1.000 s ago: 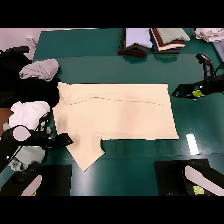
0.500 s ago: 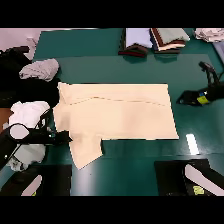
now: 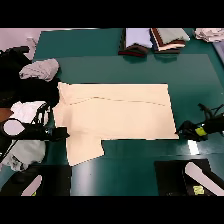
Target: Fold the shirts.
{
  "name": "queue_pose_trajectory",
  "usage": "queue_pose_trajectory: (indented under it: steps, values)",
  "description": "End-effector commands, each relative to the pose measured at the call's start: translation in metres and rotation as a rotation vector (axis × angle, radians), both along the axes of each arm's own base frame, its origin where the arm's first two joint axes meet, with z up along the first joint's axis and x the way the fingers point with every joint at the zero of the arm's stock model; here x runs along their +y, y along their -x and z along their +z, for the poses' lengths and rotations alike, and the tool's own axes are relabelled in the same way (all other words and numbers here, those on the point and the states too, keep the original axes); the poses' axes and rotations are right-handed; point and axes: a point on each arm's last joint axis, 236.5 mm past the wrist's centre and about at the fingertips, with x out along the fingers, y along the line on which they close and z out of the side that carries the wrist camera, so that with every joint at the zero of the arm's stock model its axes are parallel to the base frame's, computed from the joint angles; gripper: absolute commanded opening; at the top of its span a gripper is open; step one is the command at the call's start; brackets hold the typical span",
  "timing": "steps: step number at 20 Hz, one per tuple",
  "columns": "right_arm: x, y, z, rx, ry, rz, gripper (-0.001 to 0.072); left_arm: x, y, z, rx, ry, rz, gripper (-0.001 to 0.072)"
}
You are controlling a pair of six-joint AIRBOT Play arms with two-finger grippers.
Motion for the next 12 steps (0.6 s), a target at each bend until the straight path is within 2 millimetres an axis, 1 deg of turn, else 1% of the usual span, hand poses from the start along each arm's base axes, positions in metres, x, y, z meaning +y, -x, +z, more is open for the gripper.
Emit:
queue_pose_trajectory:
  steps: [1, 2, 3, 4, 5, 7, 9, 10, 12]
  values:
    - [0.027, -0.005, -0.015, 0.014, -0.073, 0.016, 0.0434, 0.001, -0.002, 0.001, -0.010, -0.002, 0.001, 0.0026]
    - [0.033, -0.010, -0.015, 0.008, -0.068, 0.061, 0.0392, 0.001, -0.002, 0.001, -0.008, -0.003, -0.002, 0.0027]
    - [0.039, -0.015, -0.013, 0.001, -0.058, 0.117, 0.0257, 0.000, 0.000, 0.001, -0.009, -0.006, -0.017, 0.0026]
    - [0.042, -0.018, -0.010, -0.006, -0.038, 0.179, 0.0161, 0.001, 0.005, 0.000, 0.004, -0.014, -0.036, 0.0026]
    - [0.045, -0.021, -0.006, -0.015, -0.010, 0.250, 0.0022, 0.005, 0.011, -0.002, 0.027, -0.033, -0.055, 0.0025]
    - [0.041, -0.023, 0.008, -0.039, 0.074, 0.377, 0.0017, 0.016, 0.026, -0.002, 0.064, -0.093, -0.103, 0.0024]
    - [0.030, -0.020, 0.026, -0.063, 0.174, 0.446, 0.0017, 0.026, 0.037, 0.008, 0.042, -0.131, -0.109, 0.0025]
    - [0.025, -0.017, 0.038, -0.078, 0.212, 0.462, 0.0017, 0.028, 0.045, 0.015, 0.039, -0.134, -0.106, 0.0024]
    - [0.014, -0.008, 0.058, -0.110, 0.276, 0.480, 0.0016, 0.023, 0.068, 0.026, 0.064, -0.108, -0.128, 0.0025]
